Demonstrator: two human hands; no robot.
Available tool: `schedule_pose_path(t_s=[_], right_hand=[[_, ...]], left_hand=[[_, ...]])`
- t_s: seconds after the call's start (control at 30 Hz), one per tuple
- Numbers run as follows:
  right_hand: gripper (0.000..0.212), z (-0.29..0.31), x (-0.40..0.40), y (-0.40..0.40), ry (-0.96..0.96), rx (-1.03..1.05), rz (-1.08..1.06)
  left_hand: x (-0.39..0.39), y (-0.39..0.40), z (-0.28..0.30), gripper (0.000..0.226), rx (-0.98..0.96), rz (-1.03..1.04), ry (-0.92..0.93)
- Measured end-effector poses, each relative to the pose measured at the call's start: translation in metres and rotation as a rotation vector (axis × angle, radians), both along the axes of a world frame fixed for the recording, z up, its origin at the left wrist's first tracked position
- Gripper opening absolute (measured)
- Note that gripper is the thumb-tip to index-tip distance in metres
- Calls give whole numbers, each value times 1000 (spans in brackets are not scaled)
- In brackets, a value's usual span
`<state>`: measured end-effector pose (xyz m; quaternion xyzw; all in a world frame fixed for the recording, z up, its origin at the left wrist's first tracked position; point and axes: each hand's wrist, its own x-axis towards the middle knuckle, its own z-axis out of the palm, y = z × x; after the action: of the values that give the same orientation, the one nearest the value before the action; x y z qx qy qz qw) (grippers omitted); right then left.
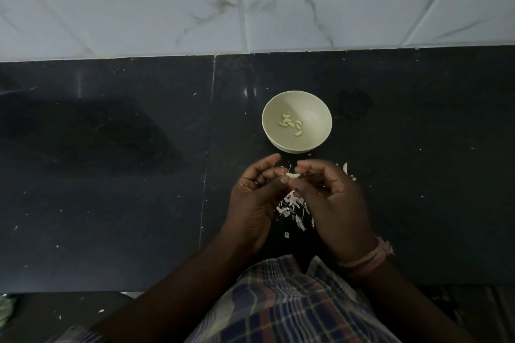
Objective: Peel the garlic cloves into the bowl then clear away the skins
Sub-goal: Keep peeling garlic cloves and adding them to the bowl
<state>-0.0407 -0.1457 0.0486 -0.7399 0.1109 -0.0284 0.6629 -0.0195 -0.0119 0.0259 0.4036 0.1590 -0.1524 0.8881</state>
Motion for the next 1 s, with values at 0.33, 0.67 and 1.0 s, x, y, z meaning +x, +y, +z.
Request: schedule_pose_path(t_s=[0.33, 0.67, 1.0], right_hand=[[24, -4, 12, 4, 67, 80, -68], [23, 7, 10, -1, 3, 118, -50], [24, 5, 5, 1, -5, 62, -50]], left_hand=[[2, -2, -5, 41, -16, -2, 46], [-2, -12, 7, 43, -64, 119, 53], [-7, -10, 6, 20, -37, 180, 139]])
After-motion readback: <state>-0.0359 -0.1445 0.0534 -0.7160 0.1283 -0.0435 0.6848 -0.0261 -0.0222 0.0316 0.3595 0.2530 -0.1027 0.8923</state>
